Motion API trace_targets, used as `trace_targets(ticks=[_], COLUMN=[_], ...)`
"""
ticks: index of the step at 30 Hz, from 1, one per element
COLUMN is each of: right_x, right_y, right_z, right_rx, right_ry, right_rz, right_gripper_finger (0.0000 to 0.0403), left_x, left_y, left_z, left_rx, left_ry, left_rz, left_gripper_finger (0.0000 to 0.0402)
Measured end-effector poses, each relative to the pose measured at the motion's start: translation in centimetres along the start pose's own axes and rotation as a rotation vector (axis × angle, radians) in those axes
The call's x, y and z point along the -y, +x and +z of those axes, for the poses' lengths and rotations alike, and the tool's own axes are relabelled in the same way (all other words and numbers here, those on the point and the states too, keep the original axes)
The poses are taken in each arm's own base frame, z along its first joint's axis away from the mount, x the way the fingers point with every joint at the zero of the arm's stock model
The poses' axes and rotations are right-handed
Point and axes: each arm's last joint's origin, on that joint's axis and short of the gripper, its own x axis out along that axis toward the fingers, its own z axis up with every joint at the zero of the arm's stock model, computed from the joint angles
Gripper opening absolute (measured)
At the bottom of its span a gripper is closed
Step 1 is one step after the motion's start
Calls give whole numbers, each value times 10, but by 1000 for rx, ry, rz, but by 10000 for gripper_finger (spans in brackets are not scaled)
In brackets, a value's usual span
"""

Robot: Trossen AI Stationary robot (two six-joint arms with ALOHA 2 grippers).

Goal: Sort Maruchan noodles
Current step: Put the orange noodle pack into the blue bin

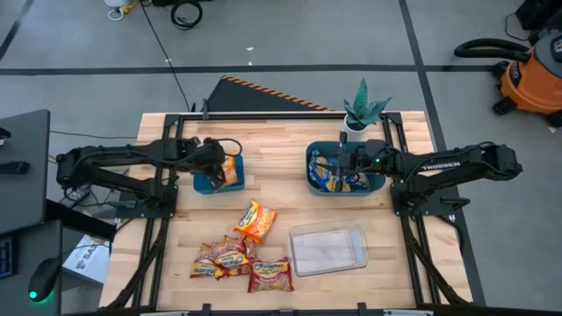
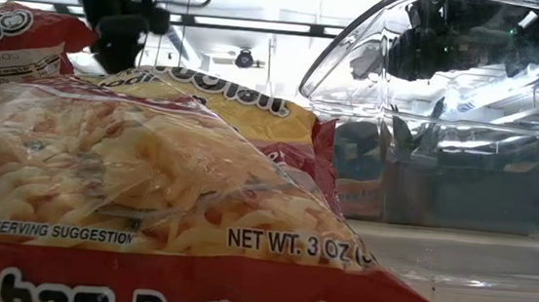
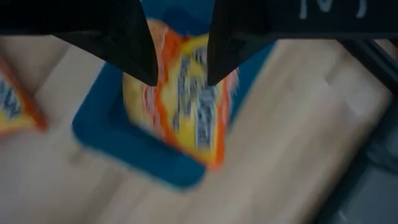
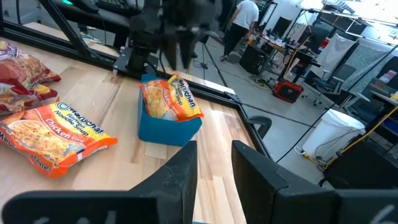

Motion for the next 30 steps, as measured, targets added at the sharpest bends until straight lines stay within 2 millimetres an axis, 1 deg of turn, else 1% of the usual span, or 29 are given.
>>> trace_targets(ticks=[2,5,8,11,13,14,15,17,21,23,25,27,28,30], right_x=[0,0,0,0,0,0,0,0,0,0,0,-1,-1,-1], right_y=[0,0,0,0,0,0,0,0,0,0,0,0,0,0], right_z=[0,-1,-1,-1,-1,0,0,0,0,0,-1,-1,-2,-3], right_rx=[-2,-8,-7,-7,-4,-1,2,5,4,0,-5,-13,-18,-27], right_ry=[0,0,0,0,0,0,0,0,0,-1,-5,-8,-8,-8], right_rz=[1,5,7,7,6,5,3,2,2,4,6,10,12,16], right_gripper_finger=[105,105,105,105,105,105,105,105,105,105,105,105,105,105], left_x=[3,6,5,3,2,2,2,2,4,9,20,34,42,56], left_y=[-1,11,38,64,74,75,75,68,44,31,22,18,18,20], left_z=[3,-4,-25,-50,-60,-61,-59,-51,-25,-12,-5,-2,-3,-10], left_rx=[49,63,20,-41,-83,-85,-81,-74,-15,29,72,111,121,87], left_ry=[13,40,50,24,2,-15,-24,-30,-43,-35,2,33,28,6], left_rz=[15,51,91,72,40,22,3,-23,-64,-149,-286,-408,-442,-477], left_gripper_finger=[144,144,144,144,144,144,144,144,144,144,144,144,144,144])
